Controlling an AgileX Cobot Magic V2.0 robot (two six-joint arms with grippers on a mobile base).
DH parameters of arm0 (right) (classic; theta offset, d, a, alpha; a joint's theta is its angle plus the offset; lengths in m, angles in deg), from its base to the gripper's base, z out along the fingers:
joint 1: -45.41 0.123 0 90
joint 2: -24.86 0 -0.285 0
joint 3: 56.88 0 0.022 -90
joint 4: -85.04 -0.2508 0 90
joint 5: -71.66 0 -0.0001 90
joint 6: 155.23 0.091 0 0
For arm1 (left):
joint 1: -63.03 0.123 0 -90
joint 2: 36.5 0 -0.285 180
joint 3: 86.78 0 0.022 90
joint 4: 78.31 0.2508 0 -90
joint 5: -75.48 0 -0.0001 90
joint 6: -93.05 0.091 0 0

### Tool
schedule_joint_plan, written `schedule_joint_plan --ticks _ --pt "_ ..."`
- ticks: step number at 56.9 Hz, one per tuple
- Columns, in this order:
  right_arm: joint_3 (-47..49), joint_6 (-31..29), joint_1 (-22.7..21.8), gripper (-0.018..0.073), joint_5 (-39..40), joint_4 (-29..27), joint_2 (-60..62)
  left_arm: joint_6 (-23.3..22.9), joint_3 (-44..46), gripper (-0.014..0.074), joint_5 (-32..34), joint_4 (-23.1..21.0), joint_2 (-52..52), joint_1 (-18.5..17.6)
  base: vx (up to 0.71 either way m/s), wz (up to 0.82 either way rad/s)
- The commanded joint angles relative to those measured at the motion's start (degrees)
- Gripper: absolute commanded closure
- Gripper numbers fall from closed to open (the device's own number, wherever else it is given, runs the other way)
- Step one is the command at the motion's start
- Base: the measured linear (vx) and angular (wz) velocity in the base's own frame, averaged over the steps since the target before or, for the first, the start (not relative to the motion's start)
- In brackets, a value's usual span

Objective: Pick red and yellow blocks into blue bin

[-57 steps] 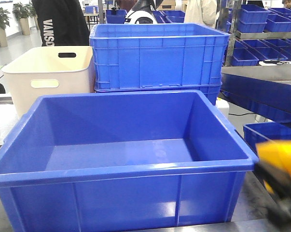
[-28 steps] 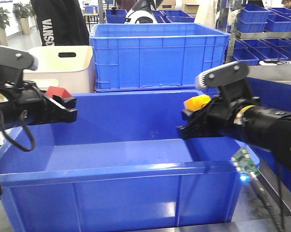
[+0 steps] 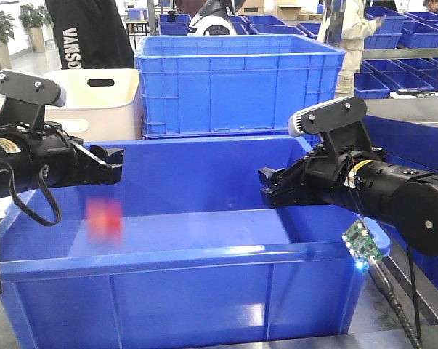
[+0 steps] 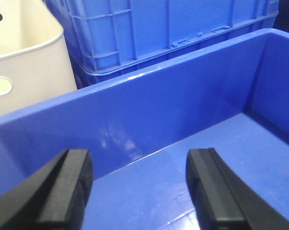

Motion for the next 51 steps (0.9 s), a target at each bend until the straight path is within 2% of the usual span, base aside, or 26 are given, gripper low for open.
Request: schedule_joint_plan --ticks 1,5,8,10,15,16,20,23,30,37,43,51 --pt "2.15 -0.04 -0.04 -0.0008 4.36 0.56 4.30 0.06 2.23 0.0062 2.88 -0.41 -4.26 -0.31 0.00 0.00" --pt "2.15 -0.04 -0.04 0.0077 2.89 0.56 6.57 0.06 2.23 0.0139 0.84 -0.03 -6.33 -0.24 0.00 0.00" --pt "2.15 0.15 -0.09 0.0183 -0.19 0.47 8.88 0.06 2.23 0.0225 -1.37 0.23 -8.48 -0.24 0.00 0.00" --pt "2.15 0.83 -0.15 0.0284 -2.97 0.45 10.79 0.06 2.23 0.0304 -2.87 0.33 -9.95 -0.11 0.00 0.00" --pt "2.00 2.65 -0.15 0.0540 -12.46 1.22 14.76 -0.51 2.23 0.0583 -7.62 0.28 -14.77 0.92 0.00 0.00" --pt "1.90 2.65 -0.15 0.0577 -14.28 1.22 15.67 -0.71 2.17 0.0607 -8.67 0.28 -15.74 1.15 0.00 0.00" --pt "-0.26 2.55 -0.20 0.0575 -17.93 1.74 19.14 -1.63 0.55 0.0605 -10.67 0.28 -19.15 1.71 0.00 0.00" --pt "-3.91 2.55 -0.20 0.0573 -17.58 1.74 22.48 -1.68 -2.52 0.0606 -10.50 0.17 -22.49 1.99 0.00 0.00" --pt "-16.83 2.79 -0.20 0.0570 -10.80 1.88 32.90 -1.75 -13.46 0.0603 -8.75 -0.41 -31.89 2.00 0.00 0.00" --pt "-29.71 3.91 -0.20 0.0570 -5.86 1.88 43.80 -1.75 -27.15 0.0601 -7.70 -3.38 -42.52 2.00 0.00 0.00" --pt "-36.76 4.12 -0.20 0.0570 -2.33 1.88 50.76 -1.68 -35.86 0.0600 -4.17 -4.92 -50.50 2.00 0.00 0.00" --pt "-43.18 4.12 -0.20 0.0569 2.81 1.88 54.03 -1.64 -41.72 0.0597 -0.85 -6.25 -56.03 2.00 0.00 0.00"
